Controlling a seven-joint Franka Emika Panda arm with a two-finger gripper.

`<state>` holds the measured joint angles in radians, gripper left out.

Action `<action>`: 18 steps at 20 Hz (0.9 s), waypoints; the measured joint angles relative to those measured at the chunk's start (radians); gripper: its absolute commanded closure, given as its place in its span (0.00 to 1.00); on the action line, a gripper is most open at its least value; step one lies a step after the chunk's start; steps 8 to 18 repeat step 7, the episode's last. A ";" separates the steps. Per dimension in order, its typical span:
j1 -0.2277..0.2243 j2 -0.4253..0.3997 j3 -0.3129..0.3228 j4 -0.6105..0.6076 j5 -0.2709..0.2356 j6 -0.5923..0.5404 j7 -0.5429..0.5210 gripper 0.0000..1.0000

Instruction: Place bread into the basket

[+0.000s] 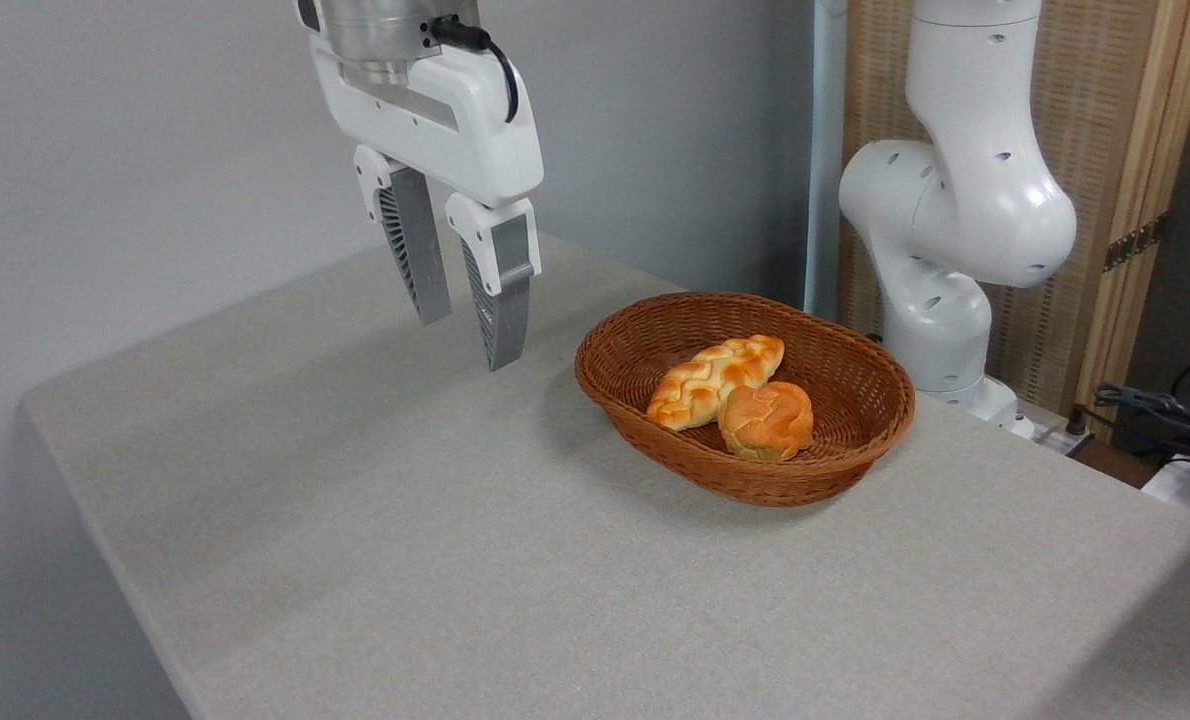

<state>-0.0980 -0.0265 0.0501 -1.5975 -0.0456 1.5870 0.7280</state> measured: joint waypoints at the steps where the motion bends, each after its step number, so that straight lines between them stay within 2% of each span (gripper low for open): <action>1: 0.000 0.002 0.000 0.000 0.002 0.000 -0.005 0.00; 4: 0.001 0.003 0.000 0.000 0.018 0.000 -0.006 0.00; 18: 0.001 0.003 0.000 0.000 0.019 0.000 -0.007 0.00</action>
